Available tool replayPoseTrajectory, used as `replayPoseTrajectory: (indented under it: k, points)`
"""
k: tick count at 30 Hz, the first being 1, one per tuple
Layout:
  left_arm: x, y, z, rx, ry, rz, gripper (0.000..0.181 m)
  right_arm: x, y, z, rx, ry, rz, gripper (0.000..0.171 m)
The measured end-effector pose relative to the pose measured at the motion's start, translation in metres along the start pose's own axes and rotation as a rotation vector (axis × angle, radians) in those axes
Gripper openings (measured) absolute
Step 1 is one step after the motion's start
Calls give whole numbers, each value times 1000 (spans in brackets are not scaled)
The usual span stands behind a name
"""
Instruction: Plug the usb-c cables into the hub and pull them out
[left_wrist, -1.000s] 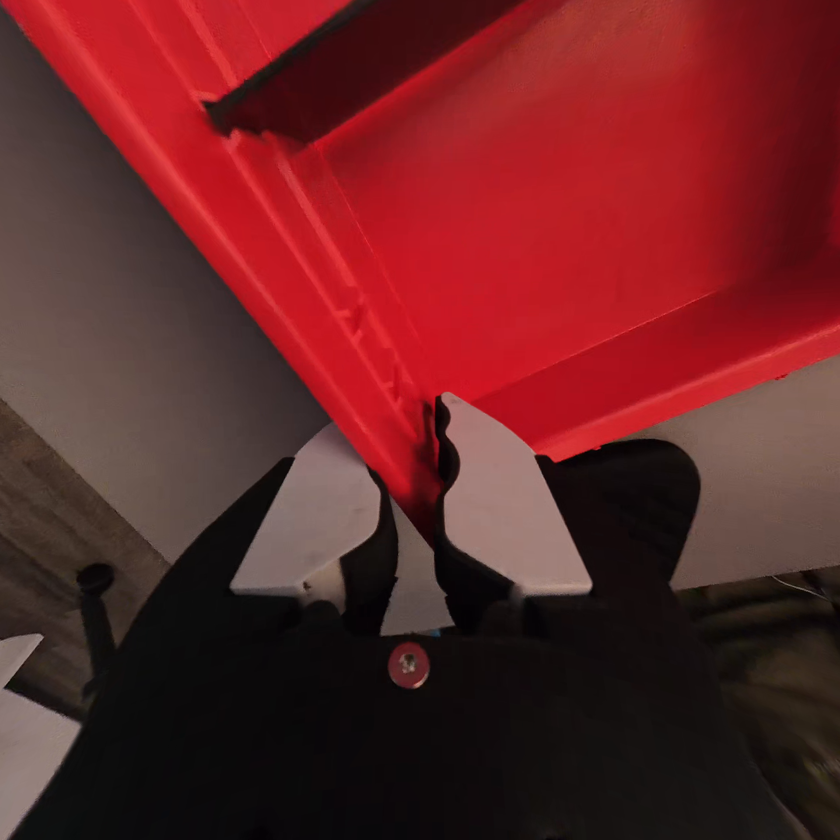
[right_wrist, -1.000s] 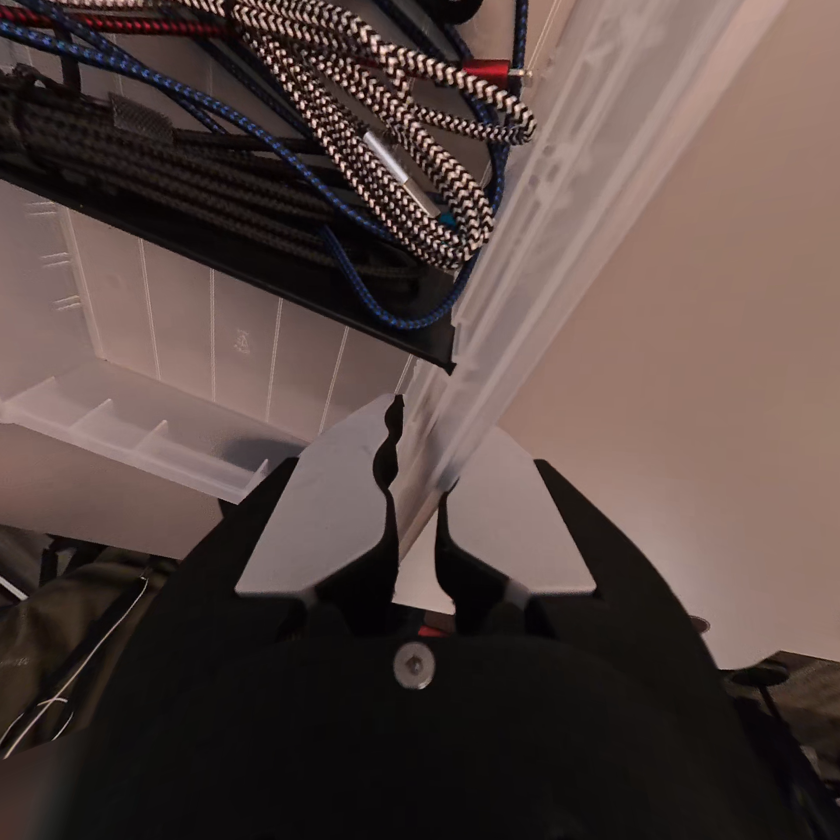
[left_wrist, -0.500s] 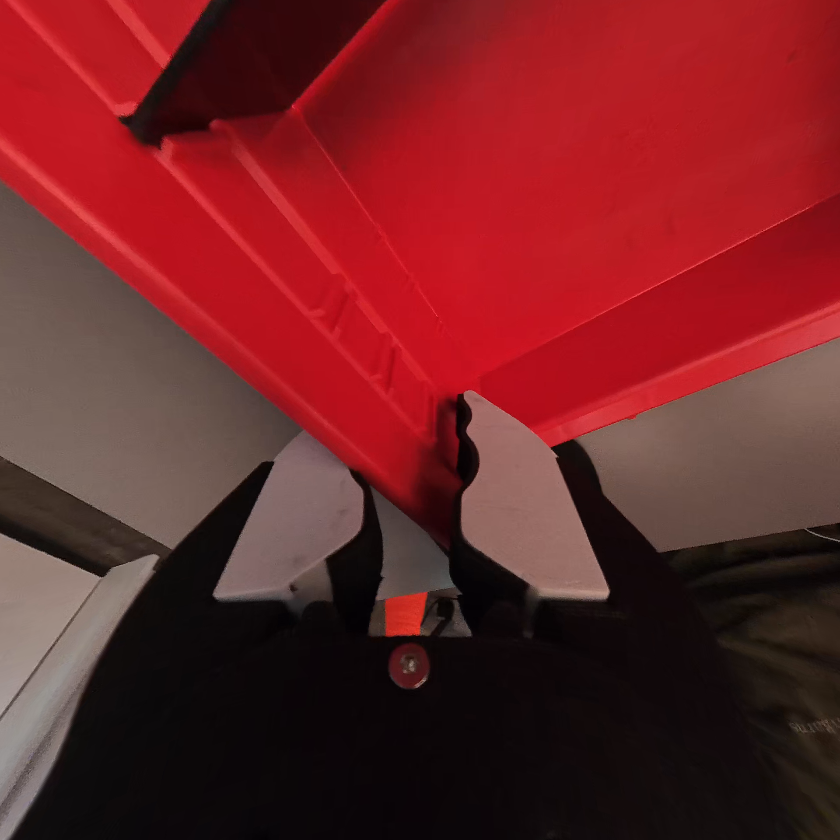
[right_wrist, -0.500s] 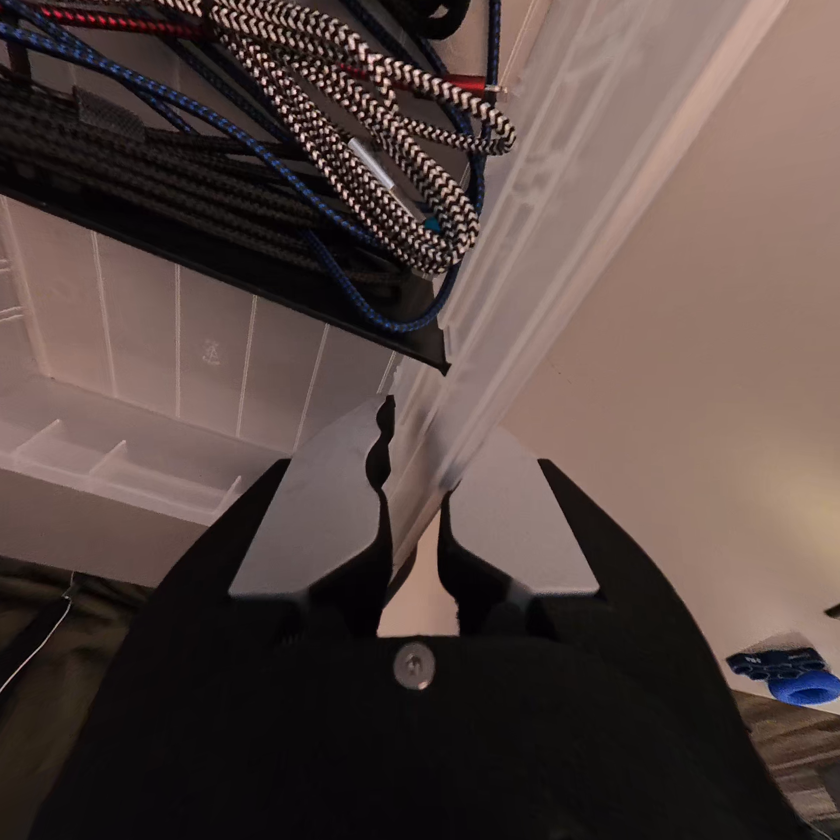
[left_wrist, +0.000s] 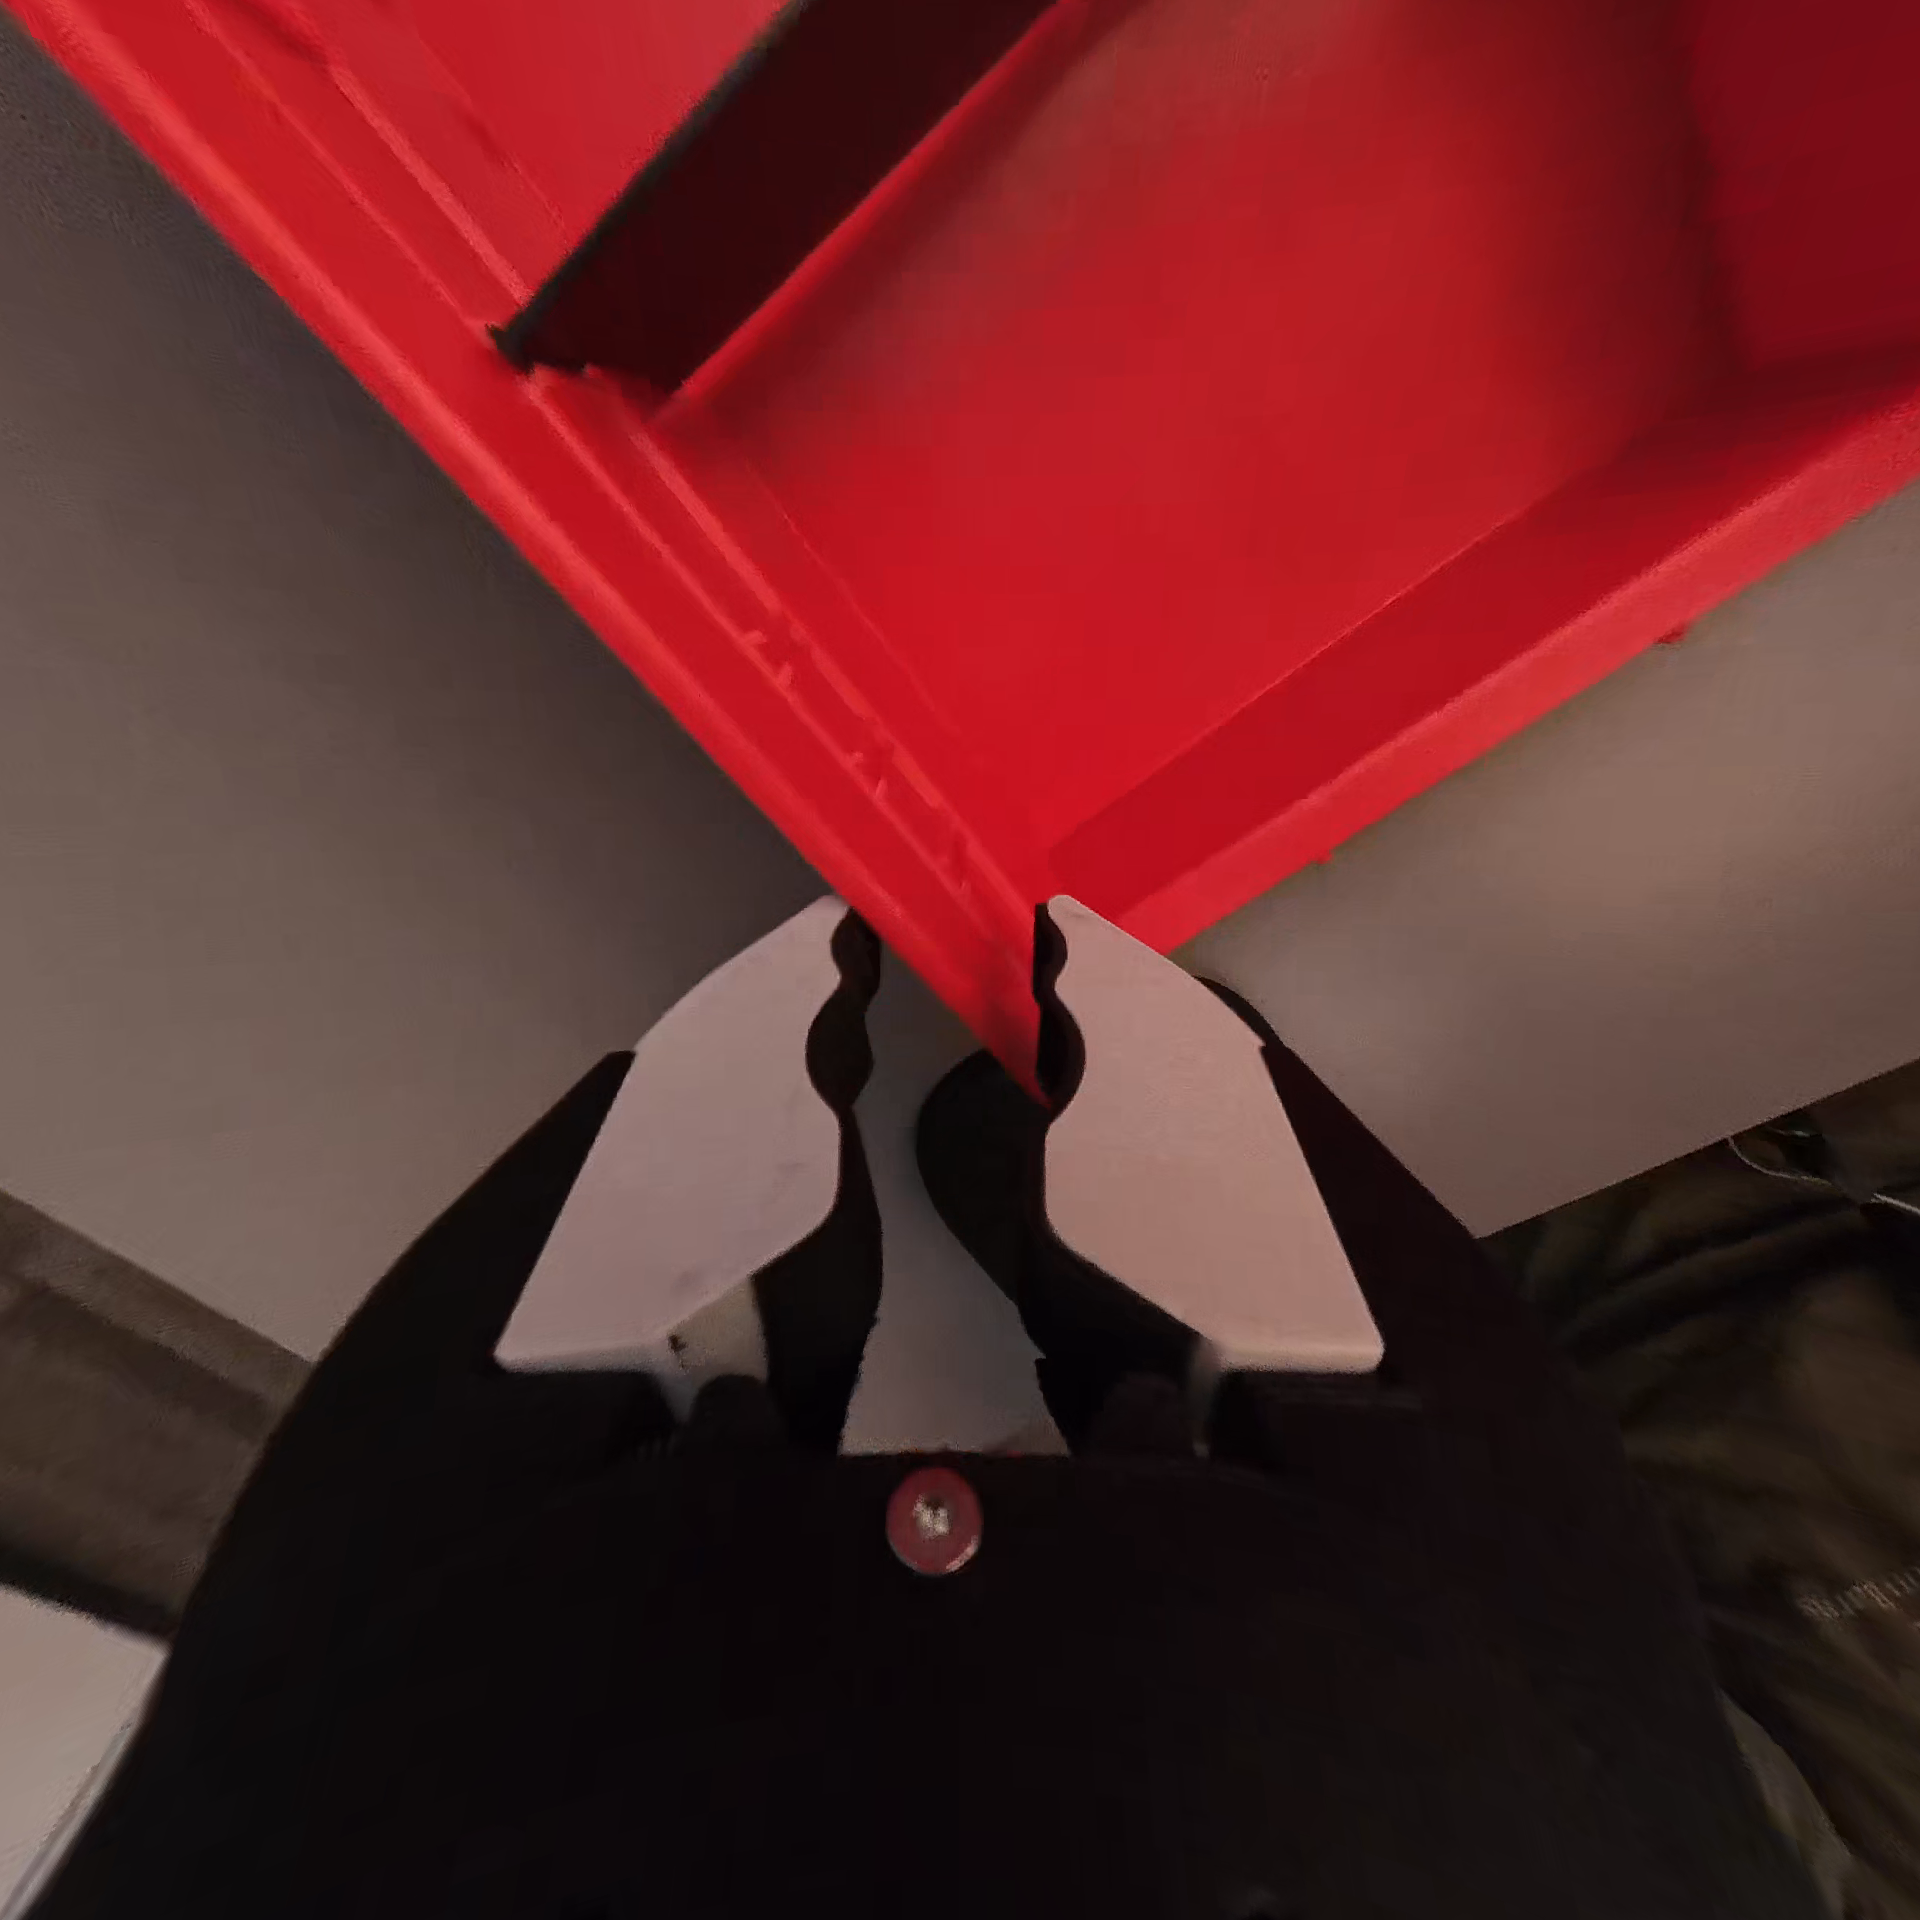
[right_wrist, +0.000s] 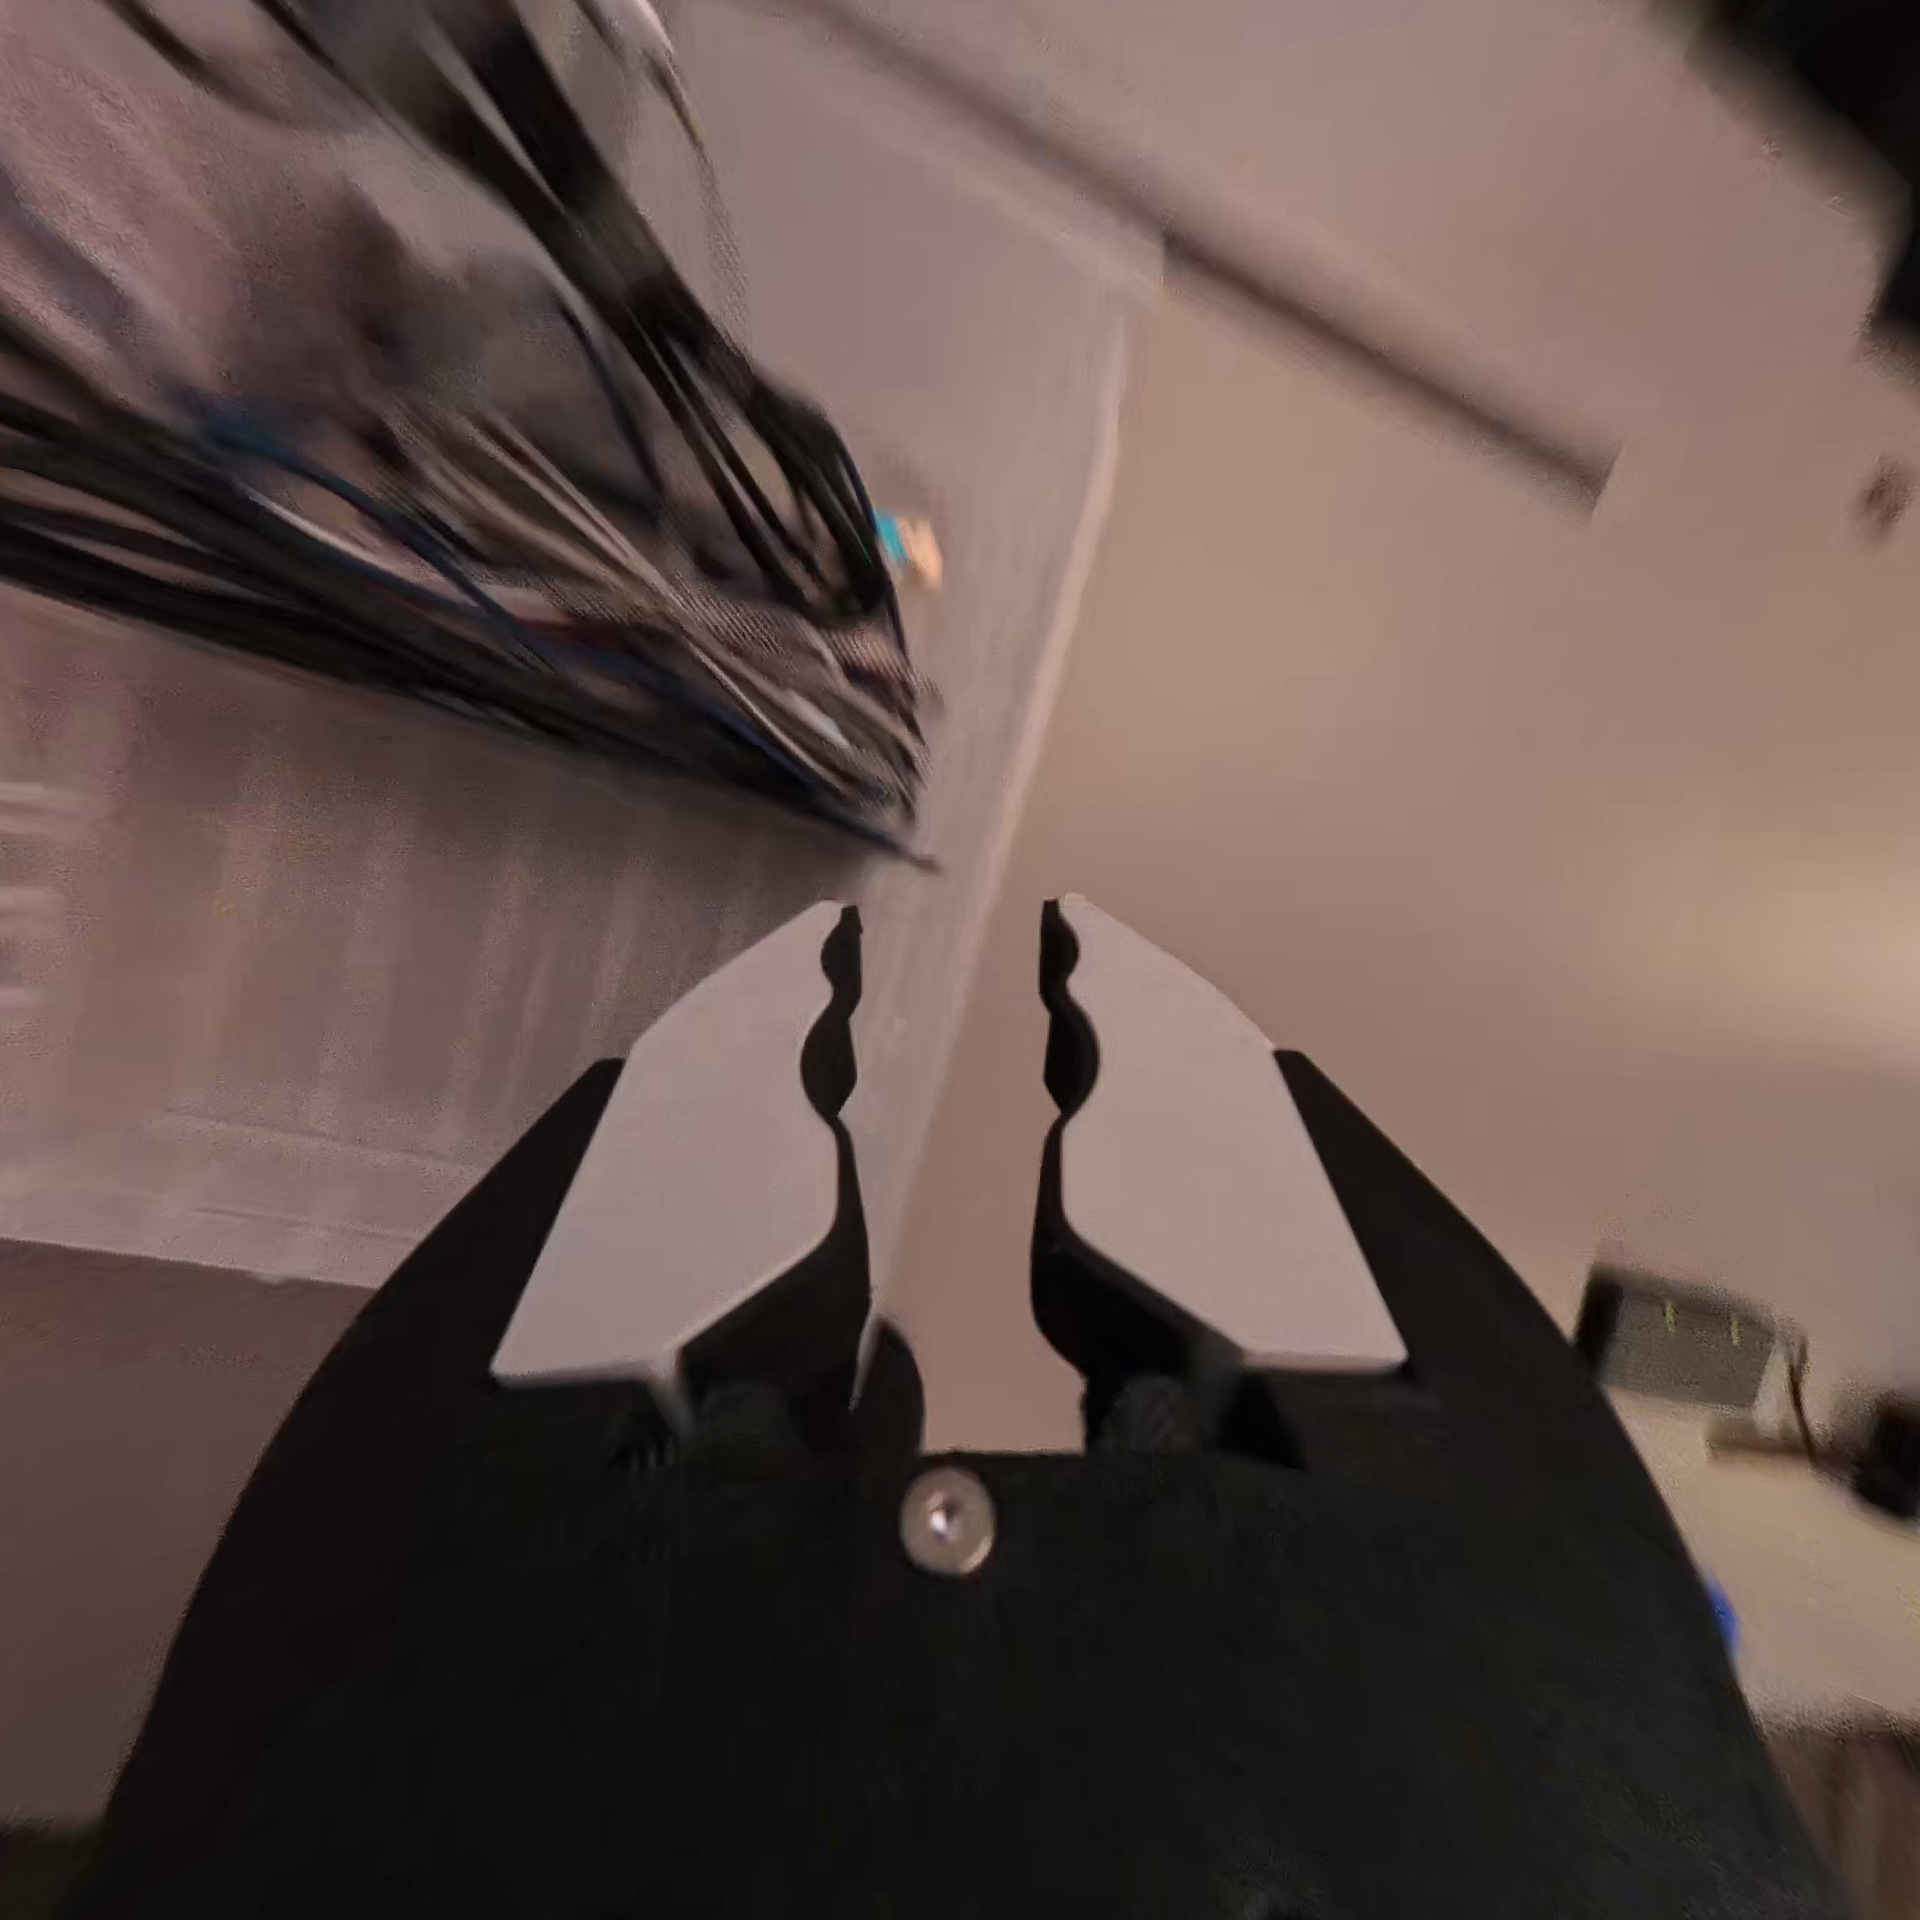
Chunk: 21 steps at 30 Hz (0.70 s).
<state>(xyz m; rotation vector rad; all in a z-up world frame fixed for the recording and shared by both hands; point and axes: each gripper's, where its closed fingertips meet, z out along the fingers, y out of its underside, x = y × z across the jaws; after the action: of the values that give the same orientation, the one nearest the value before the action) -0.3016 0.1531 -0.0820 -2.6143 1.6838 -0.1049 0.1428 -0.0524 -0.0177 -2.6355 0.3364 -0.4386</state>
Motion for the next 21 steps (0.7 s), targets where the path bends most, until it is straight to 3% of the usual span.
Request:
replayPoseTrajectory:
  k: [3,5,7,9,14,21]
  points:
    - [-2,-4,-26,134,-18,23,27,-86,-67,-78,529,-240,-117,36]
    - [-5,-9,-44,228,-54,27,26,-158,-87,-119,812,-496,-211,59]
    - [-2,-16,-61,326,-67,37,25,-212,-90,-109,694,-661,-230,67]
    - [5,-29,-80,457,-41,36,25,-250,-95,-80,523,-736,-246,65]
    - [28,-59,-127,757,62,23,26,-273,-107,10,148,-602,-172,62]
    - [54,-62,-138,797,102,119,26,-302,-73,61,-234,-578,-58,60]
